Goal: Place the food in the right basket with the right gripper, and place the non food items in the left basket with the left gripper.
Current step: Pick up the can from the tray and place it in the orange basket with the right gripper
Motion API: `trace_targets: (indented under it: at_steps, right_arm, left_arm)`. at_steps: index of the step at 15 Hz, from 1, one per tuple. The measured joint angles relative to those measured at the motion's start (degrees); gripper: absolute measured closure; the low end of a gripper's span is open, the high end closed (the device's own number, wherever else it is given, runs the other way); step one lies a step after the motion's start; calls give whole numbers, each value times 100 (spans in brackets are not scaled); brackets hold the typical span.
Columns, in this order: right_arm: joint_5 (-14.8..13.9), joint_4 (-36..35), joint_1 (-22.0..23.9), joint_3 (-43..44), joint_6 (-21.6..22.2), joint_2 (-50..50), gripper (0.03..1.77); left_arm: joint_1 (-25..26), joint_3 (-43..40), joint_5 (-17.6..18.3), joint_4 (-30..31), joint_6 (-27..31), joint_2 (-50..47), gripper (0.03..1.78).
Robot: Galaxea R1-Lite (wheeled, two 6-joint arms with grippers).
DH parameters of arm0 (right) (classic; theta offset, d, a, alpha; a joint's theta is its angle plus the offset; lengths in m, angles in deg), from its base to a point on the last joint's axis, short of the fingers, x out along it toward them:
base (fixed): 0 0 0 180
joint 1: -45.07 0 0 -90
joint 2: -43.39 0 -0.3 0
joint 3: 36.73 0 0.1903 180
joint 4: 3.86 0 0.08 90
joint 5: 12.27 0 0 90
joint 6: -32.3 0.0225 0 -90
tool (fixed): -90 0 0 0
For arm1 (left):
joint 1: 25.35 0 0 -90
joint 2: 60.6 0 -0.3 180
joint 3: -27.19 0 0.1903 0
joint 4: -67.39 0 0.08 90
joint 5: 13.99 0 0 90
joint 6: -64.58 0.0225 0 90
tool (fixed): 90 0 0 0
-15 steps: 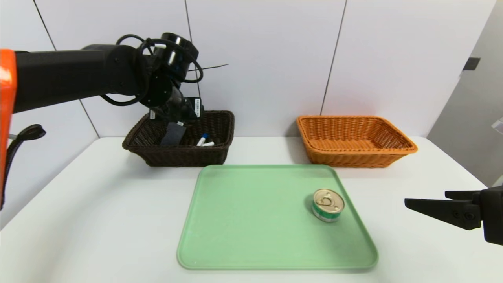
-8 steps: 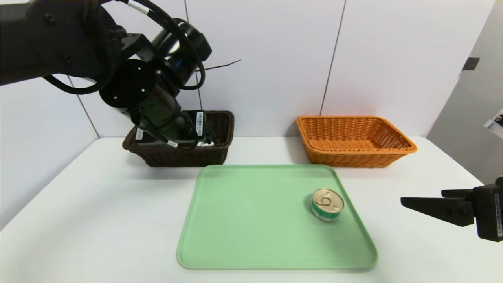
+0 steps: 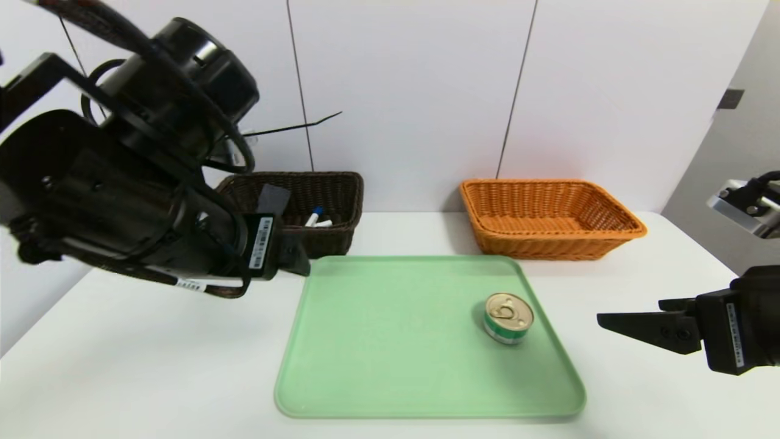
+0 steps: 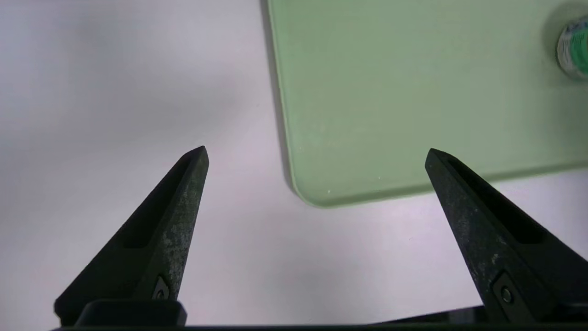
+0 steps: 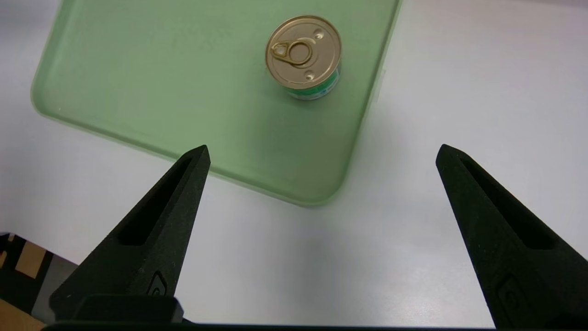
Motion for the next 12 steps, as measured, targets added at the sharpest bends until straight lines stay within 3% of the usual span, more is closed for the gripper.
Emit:
trace_targets:
  at_steps: [6,10,12]
  right_arm:
    - [5,-20,-461,-18,-60,-271,10]
    - [-174,-731,-835,-158,-33,-496,10]
    - [-539,-1029,-892,-258,35,-649,10]
  left_arm:
    - [-163,-2286,407,1477,1200,-1491,13]
    - [-255,-2625,1063,2015,1725,-1904,12]
    - [-262,-2639,1107,2313,1773,-1919,12]
